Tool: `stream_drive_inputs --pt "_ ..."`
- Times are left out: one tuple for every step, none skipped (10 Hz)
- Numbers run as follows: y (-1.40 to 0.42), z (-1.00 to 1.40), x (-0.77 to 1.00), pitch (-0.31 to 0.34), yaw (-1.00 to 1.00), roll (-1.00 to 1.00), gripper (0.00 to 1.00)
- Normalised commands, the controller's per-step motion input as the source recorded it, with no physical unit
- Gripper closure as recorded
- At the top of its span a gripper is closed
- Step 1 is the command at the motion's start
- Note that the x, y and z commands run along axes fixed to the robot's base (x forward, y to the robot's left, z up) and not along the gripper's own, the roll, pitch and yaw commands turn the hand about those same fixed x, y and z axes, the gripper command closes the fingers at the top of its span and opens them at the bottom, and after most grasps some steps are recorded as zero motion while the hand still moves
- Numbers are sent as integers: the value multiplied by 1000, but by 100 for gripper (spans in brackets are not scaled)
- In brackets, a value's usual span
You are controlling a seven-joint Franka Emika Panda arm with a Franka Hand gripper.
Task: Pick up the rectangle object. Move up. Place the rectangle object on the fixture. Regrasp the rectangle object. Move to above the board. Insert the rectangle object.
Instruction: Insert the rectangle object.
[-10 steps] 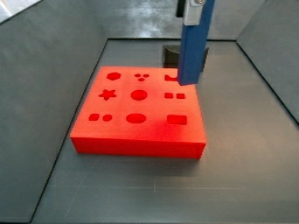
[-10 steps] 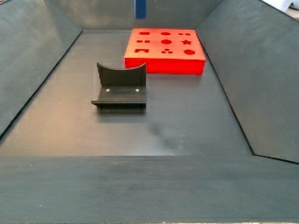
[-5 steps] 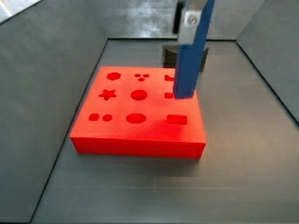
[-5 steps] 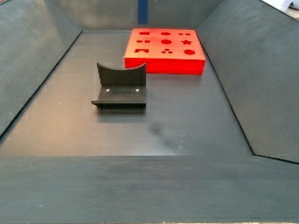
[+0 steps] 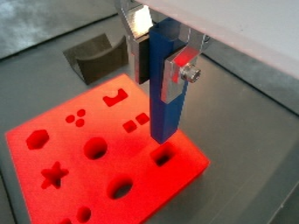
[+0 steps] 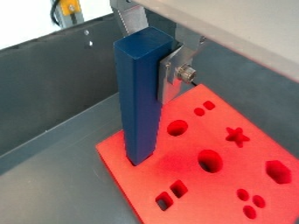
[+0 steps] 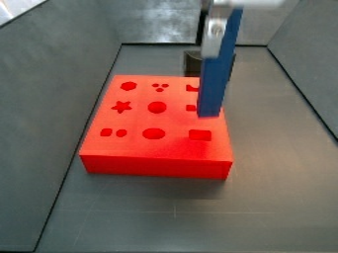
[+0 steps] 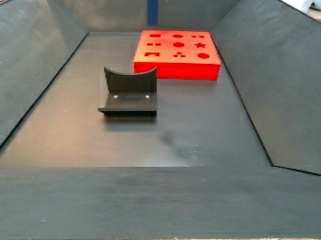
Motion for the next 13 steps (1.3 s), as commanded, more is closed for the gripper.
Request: stream_drive_inputs --pt "-17 -174 14 -4 0 0 100" --pt "-9 -94 9 -1 0 0 100" --pt "0 -83 6 0 0 0 100" --pt "-86 -180 0 0 0 21 100" --pt "-154 -229 0 0 0 30 100" --pt "-89 -149 0 0 0 10 100" --pt "-57 -103 0 0 0 21 100" --pt "0 -57 51 21 -66 30 100" --pt "0 -63 74 57 -217 34 100" --pt "0 -46 74 54 -209 27 100" --pt "0 -9 60 50 -154 7 100" --pt "0 -17 34 36 -117 4 100" --pt "0 -31 17 20 -74 0 100"
